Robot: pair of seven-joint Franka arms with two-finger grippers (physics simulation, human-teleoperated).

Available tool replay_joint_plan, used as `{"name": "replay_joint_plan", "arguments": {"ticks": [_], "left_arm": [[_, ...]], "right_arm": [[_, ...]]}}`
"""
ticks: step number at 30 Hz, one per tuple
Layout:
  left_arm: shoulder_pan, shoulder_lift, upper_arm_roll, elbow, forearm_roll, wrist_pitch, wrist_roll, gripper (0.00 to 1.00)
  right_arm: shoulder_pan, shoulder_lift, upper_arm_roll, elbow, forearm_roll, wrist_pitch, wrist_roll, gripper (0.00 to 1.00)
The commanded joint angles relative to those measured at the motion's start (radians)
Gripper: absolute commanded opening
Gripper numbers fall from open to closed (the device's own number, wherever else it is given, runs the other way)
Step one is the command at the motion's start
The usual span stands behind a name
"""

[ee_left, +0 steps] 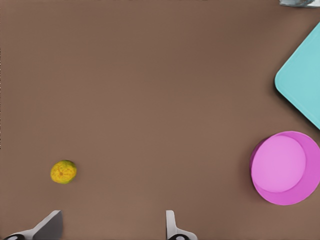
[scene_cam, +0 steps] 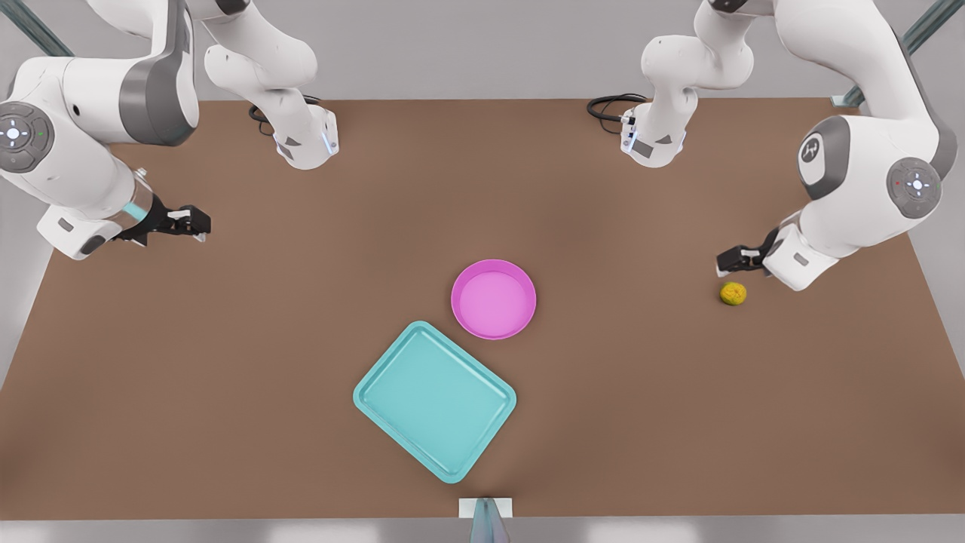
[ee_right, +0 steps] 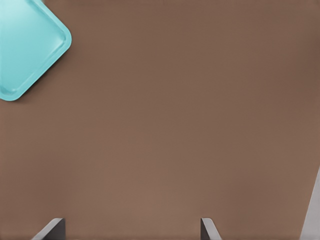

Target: Place the orange on the plate with the left arm and the plate on the tray with the right arm

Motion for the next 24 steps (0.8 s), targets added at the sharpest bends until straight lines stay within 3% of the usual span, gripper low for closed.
{"name": "replay_joint_plan", "arguments": {"ticks": [1, 3, 5, 6, 9, 12, 17, 24], "left_arm": [[0.002, -0.001, 0.003, 0.000, 0.003, 0.036, -0.012, 1.00], [0.002, 0.002, 0.003, 0.000, 0.003, 0.037, -0.030, 1.00], [0.019, 0.079, 0.046, 0.027, 0.002, -0.090, -0.024, 1.00], [0.034, 0.113, 0.069, -0.012, 0.005, -0.012, 0.003, 1.00], [0.061, 0.126, 0.115, -0.366, 0.054, 0.416, 0.452, 1.00], [0.075, 0.154, 0.186, -0.482, 0.054, 0.594, 0.648, 1.00], [0.097, 0.203, 0.201, -0.552, 0.053, 0.703, 0.746, 1.00], [0.097, 0.272, 0.197, -0.568, 0.043, 0.691, 0.700, 1.00]], "right_arm": [[0.000, -0.001, 0.000, 0.000, 0.001, 0.002, -0.021, 1.00], [0.000, 0.001, 0.000, 0.000, 0.001, 0.004, -0.021, 1.00], [0.000, 0.004, 0.000, 0.000, 0.001, 0.002, -0.021, 1.00], [0.000, 0.007, 0.000, -0.001, 0.002, 0.002, -0.021, 1.00], [0.000, 0.010, 0.000, -0.003, 0.006, 0.009, -0.021, 1.00], [0.000, 0.015, 0.000, -0.003, 0.006, 0.009, -0.021, 1.00], [-0.001, 0.016, -0.002, -0.004, 0.006, 0.009, -0.021, 1.00], [-0.001, 0.024, -0.003, -0.004, 0.007, 0.009, -0.020, 1.00]]}}
